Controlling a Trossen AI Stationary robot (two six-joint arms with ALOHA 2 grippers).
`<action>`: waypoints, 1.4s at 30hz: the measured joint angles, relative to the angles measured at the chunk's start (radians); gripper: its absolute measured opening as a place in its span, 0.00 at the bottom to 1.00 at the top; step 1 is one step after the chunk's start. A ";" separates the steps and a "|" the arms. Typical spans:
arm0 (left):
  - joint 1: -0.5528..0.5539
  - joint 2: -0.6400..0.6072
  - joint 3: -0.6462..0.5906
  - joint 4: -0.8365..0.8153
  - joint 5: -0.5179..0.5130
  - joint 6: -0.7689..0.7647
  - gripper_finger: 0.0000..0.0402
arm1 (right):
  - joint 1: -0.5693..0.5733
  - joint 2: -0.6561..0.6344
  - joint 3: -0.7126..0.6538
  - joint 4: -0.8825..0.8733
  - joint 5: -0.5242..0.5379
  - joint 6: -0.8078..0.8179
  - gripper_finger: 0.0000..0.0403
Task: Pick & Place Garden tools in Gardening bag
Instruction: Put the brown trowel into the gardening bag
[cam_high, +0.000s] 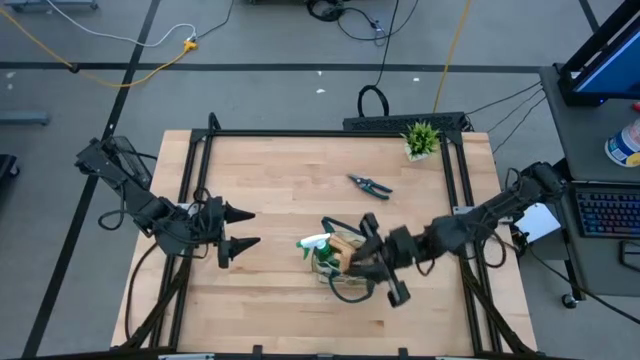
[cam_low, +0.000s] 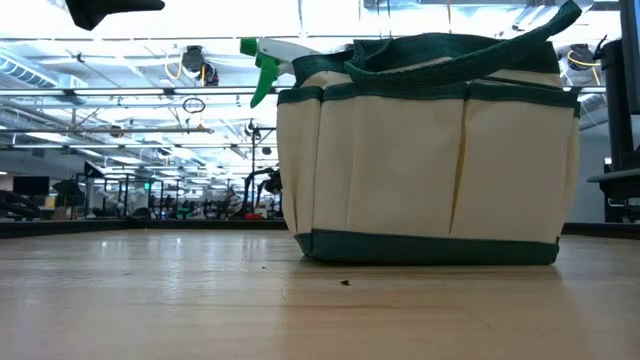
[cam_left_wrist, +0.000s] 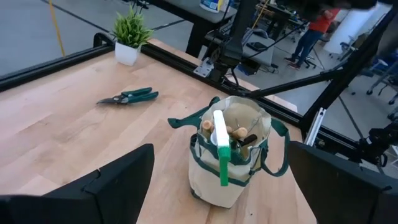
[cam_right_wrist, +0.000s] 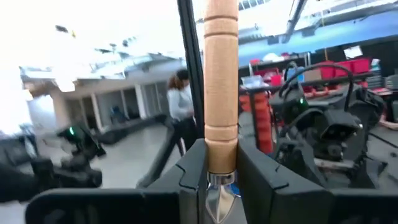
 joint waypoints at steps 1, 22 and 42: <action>0.000 0.000 0.000 0.000 0.000 0.006 0.93 | -0.016 0.000 0.000 0.019 -0.024 0.022 0.14; 0.000 0.000 0.000 -0.001 0.001 0.085 0.95 | -0.218 0.000 0.000 0.187 -0.656 0.422 0.14; 0.000 0.000 0.000 -0.001 0.001 0.092 0.97 | -0.195 -0.001 0.000 0.481 -0.812 0.423 0.14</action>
